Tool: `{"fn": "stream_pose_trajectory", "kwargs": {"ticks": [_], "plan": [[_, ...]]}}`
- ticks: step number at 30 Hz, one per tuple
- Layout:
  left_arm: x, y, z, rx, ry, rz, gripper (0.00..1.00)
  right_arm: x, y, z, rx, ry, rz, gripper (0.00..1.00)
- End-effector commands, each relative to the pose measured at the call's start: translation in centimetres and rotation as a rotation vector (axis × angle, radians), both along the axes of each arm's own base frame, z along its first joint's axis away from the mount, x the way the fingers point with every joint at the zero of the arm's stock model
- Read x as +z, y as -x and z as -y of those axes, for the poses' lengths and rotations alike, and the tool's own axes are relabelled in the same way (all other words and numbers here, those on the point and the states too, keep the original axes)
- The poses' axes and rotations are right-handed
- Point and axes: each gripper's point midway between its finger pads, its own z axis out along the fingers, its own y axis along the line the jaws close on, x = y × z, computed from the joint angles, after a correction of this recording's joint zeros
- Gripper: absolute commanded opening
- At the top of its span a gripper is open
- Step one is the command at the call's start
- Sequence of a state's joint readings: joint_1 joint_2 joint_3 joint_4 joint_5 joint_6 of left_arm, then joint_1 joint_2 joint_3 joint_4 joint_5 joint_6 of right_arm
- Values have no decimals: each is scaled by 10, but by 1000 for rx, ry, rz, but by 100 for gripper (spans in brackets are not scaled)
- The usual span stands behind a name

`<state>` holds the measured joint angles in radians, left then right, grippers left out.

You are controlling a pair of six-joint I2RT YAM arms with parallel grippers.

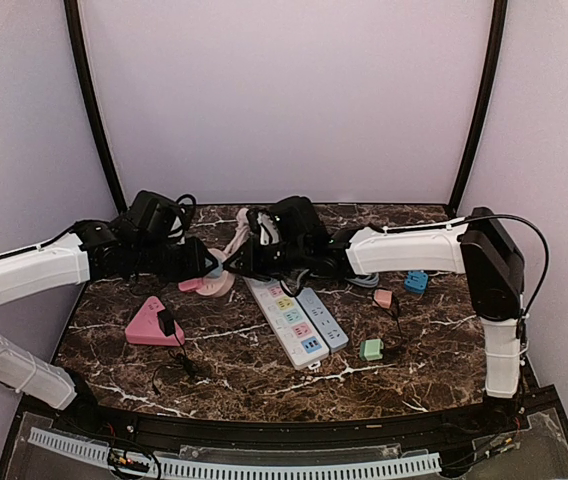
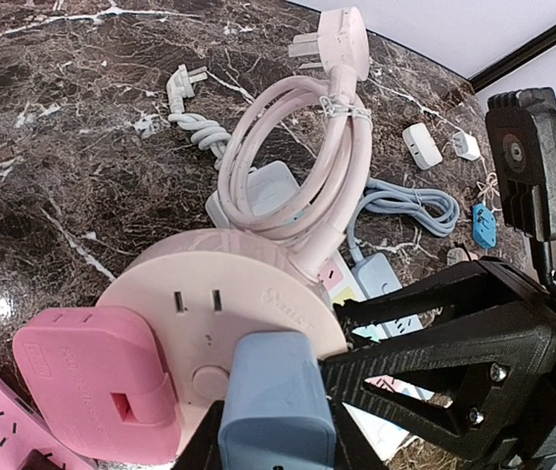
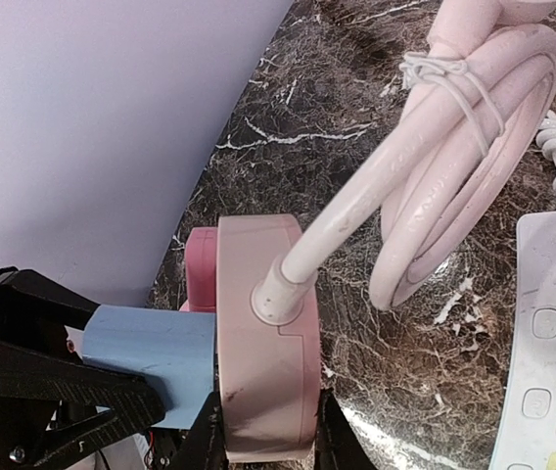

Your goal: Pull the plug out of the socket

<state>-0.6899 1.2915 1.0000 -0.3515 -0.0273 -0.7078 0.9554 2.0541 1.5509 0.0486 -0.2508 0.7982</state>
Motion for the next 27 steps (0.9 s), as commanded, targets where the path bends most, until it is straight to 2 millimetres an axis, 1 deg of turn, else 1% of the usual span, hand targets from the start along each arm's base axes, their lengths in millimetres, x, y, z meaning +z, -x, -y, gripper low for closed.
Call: {"fn": "stream_pose_trajectory", "kwargs": {"ticks": [1, 6, 12, 14, 15, 16, 17, 20, 21, 22, 23, 24, 25, 26, 27], "plan": [[17, 12, 1, -40, -33, 44, 0, -11, -45, 40, -171, 100, 41, 0], [16, 18, 7, -39, -50, 70, 0, -13, -47, 47, -202, 129, 64, 0], [12, 22, 7, -24, -20, 46, 1, -13, -50, 55, -226, 153, 90, 0], [17, 23, 7, -24, -12, 45, 2, -10, -48, 53, -209, 136, 100, 0], [15, 23, 3, -13, -23, 35, 3, -8, -47, 53, -195, 129, 100, 0], [19, 21, 2, -7, -22, 36, 3, -6, -45, 51, -186, 122, 99, 0], [17, 19, -3, 8, -28, 21, 3, -4, -44, 49, -176, 114, 97, 0], [21, 9, -11, 36, -18, 9, 3, 0, -42, 45, -151, 100, 98, 0], [20, 4, -18, 50, -14, -2, 4, 1, -42, 45, -147, 99, 101, 0], [19, -1, -20, 60, -14, -12, 4, 1, -41, 45, -141, 104, 104, 0], [17, -7, -28, 80, -15, -28, 4, 1, -41, 45, -138, 114, 105, 0], [14, -12, -29, 82, -17, -43, 4, -1, -41, 45, -130, 127, 108, 0], [14, -22, -39, 113, -19, -48, 4, -3, -40, 45, -121, 140, 109, 0], [6, -26, -38, 102, -20, -78, 4, -6, -40, 46, -114, 156, 106, 0], [6, -35, -46, 124, -17, -85, 4, -7, -40, 45, -102, 167, 107, 0]]}}
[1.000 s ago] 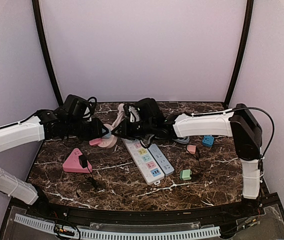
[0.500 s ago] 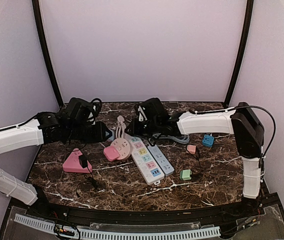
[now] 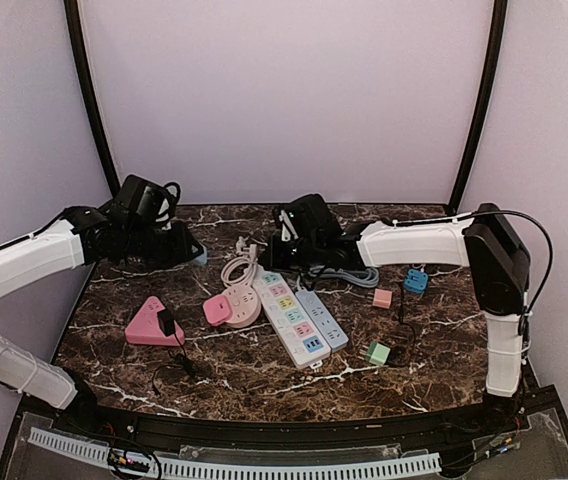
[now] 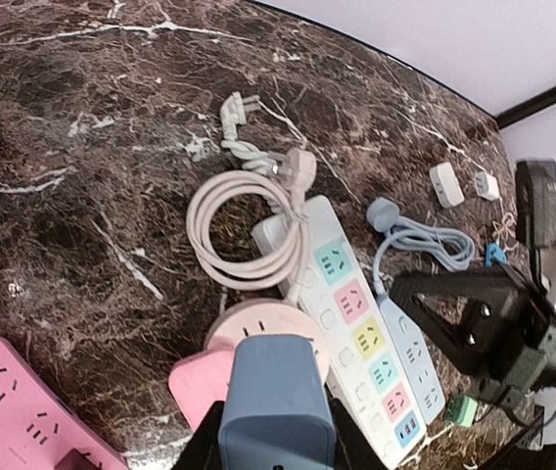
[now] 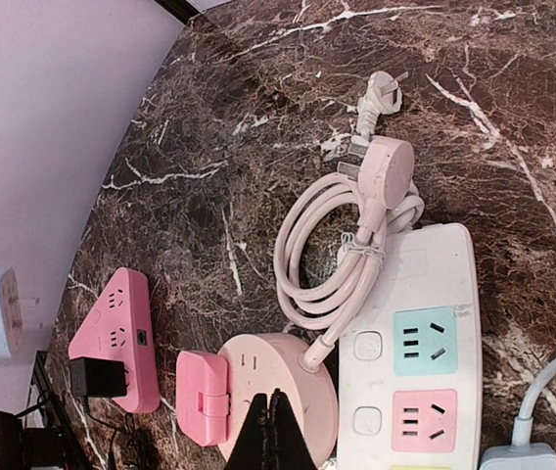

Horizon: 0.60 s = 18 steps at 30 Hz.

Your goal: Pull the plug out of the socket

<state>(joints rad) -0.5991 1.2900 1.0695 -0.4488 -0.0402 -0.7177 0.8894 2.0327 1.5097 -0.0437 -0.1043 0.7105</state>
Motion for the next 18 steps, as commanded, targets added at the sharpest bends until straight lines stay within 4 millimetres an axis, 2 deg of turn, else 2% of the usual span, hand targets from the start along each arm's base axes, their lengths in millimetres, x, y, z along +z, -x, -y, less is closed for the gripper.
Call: {"fn": "stream_pose_trajectory", "kwargs": {"ticks": [1, 2, 3, 4, 5, 6, 12, 13, 14, 15, 18], "plan": [[-19, -23, -13, 11, -4, -101, 4, 17, 3, -4, 55, 24, 33, 0], [-18, -33, -19, 30, 1, -102, 4, 14, 4, -3, 61, 37, 33, 0], [-30, -41, -23, 34, -11, -132, 4, 13, 6, -2, 66, 45, 33, 0], [-28, -49, -24, 36, -15, -131, 6, 12, 7, 0, 70, 52, 34, 0], [-46, -55, -31, 51, -56, -181, 6, 11, 8, 1, 74, 63, 36, 0], [-53, -65, -32, 58, -76, -201, 6, 11, 9, 3, 78, 76, 35, 0], [-91, -107, -69, 154, -271, -276, 6, 11, 14, 12, 92, 111, 43, 0], [-88, -113, -74, 162, -290, -281, 6, 11, 15, 13, 94, 115, 45, 0], [-100, -116, -80, 173, -337, -301, 6, 11, 16, 15, 95, 122, 46, 0], [-96, -121, -85, 185, -359, -299, 7, 11, 17, 17, 95, 128, 48, 0], [-106, -130, -102, 217, -463, -320, 7, 13, 18, 21, 94, 135, 59, 0]]}}
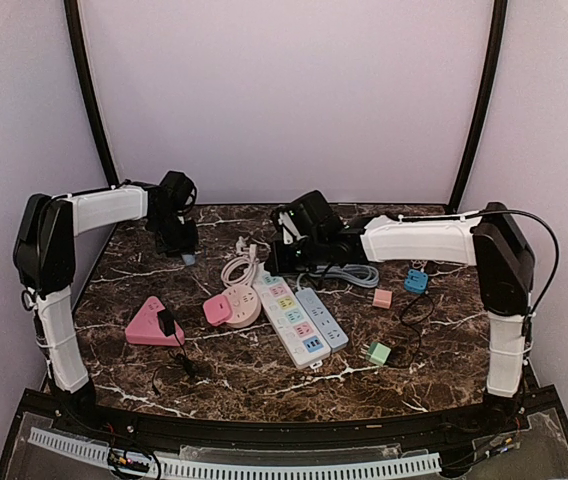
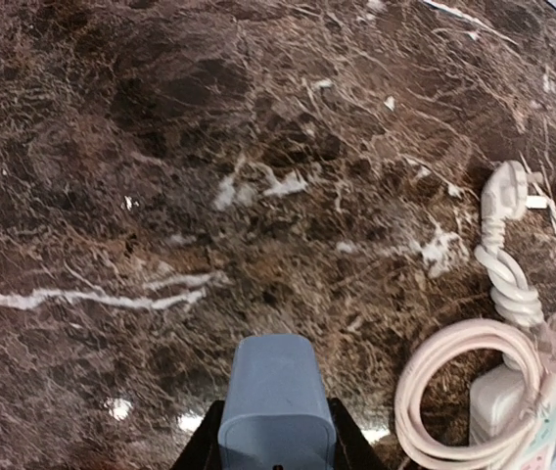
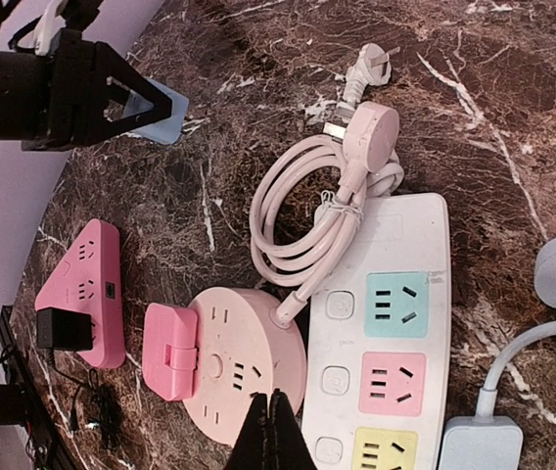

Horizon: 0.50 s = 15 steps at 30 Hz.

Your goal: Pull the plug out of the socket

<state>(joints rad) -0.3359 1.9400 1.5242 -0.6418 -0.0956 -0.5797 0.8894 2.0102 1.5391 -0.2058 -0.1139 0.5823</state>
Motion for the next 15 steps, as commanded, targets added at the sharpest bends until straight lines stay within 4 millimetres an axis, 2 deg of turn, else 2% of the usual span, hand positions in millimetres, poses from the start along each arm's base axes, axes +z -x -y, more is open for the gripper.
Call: {"fn": "stream_pose_trajectory", "kwargs": {"ticks": [1, 6, 15], "plan": [[7, -6, -36, 21, -190, -31, 9, 20, 6, 9, 12, 2, 44, 0], [-8, -14, -56, 24, -327, -88, 12, 18, 10, 8, 28, 0, 31, 0], [-21, -25, -60, 2, -387, -121, 20, 18, 13, 8, 40, -6, 21, 0]]}}
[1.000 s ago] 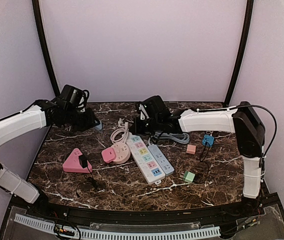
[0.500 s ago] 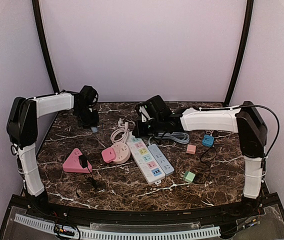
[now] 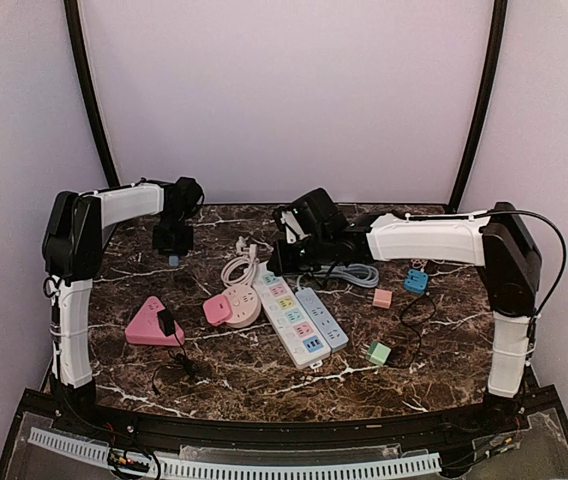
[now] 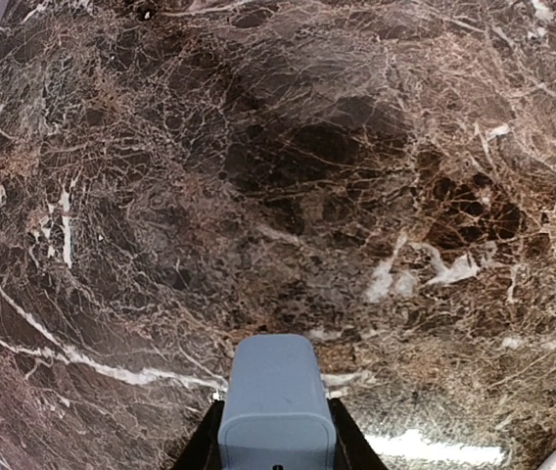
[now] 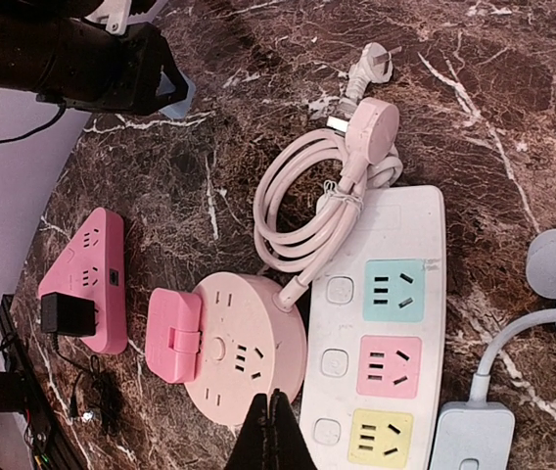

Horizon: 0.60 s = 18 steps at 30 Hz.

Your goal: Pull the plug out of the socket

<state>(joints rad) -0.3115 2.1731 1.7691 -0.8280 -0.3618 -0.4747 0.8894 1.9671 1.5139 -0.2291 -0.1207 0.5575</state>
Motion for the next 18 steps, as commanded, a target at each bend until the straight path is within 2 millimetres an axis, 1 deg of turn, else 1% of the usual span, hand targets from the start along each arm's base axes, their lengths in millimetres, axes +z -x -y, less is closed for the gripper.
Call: {"fn": "stream_pose_trajectory", "kwargs": {"ticks": [1, 2, 5, 6, 9, 10, 13, 18], "plan": [[8, 3, -10, -10, -53, -28, 23, 11, 6, 1, 19, -17, 12, 0], [7, 3, -10, -9, -48, -30, 24, 10, 6, 1, 19, -16, 11, 0], [7, 4, -6, -11, -26, -36, 35, 9, 8, 1, 25, -15, 8, 0], [7, 4, -4, -13, -12, -38, 36, 8, 7, 1, 26, -15, 6, 0], [9, 3, 2, -21, 17, -33, 47, 6, 8, -1, 35, -13, 3, 0], [9, 3, 5, -26, 30, -32, 48, 5, 8, -2, 39, -12, 4, 0], [16, 1, 13, -39, 65, -13, 55, 2, 6, -5, 52, 1, 4, 0], [27, 1, 31, -67, 138, 10, 64, -6, 2, -13, 67, 24, 2, 0]]}}
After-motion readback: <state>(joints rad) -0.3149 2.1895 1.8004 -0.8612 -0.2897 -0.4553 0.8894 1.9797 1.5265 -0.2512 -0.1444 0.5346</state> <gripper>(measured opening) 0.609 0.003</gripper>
